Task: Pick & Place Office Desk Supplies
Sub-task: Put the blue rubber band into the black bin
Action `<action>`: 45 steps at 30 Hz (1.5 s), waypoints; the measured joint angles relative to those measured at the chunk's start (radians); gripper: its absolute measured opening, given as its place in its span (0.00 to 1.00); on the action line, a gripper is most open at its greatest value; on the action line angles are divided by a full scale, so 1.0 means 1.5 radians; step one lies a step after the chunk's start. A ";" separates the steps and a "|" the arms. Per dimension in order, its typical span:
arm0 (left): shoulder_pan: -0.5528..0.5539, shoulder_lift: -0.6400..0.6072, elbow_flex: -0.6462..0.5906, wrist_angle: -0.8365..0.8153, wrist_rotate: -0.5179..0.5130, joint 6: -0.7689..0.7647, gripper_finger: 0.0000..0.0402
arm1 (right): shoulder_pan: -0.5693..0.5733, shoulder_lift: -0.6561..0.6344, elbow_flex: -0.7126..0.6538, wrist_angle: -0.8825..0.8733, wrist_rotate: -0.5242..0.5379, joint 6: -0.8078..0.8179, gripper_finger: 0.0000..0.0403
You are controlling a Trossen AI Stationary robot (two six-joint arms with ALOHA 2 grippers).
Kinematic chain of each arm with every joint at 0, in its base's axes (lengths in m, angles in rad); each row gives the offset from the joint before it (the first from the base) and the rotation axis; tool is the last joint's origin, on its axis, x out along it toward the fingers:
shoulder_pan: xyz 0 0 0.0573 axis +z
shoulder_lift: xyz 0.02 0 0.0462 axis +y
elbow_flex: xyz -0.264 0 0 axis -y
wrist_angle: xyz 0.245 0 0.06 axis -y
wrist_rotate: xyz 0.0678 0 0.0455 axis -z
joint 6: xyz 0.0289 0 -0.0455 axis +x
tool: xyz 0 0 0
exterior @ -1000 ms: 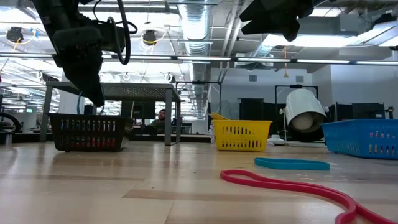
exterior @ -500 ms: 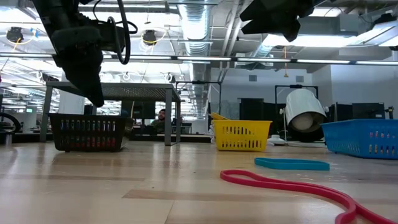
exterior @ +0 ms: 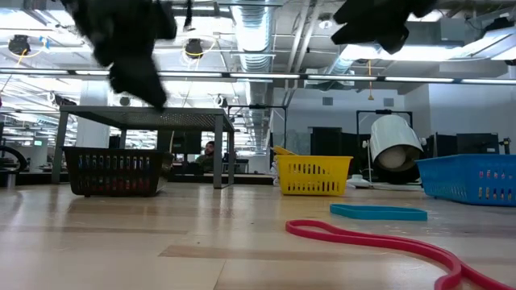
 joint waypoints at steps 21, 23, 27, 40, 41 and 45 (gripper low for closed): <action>-0.028 -0.036 -0.084 0.424 0.004 0.283 0.38 | 0.068 0.240 0.041 0.067 -0.058 0.060 0.37; -0.027 -0.036 -0.103 0.445 0.004 0.274 0.38 | 0.064 0.266 0.069 0.015 -0.066 0.075 0.35; -0.027 -0.036 -0.136 0.510 0.005 0.277 0.38 | 0.062 0.308 0.130 -0.085 -0.070 0.087 0.31; -0.030 -0.035 -0.153 0.530 0.005 0.249 0.37 | 0.069 0.367 0.192 -0.195 -0.115 0.133 0.27; -0.031 -0.035 -0.153 0.530 0.005 0.249 0.37 | 0.067 0.369 0.193 -0.202 -0.116 0.137 0.27; -0.033 -0.035 -0.153 0.529 0.005 0.249 0.37 | 0.064 0.384 0.193 -0.211 -0.116 0.139 0.27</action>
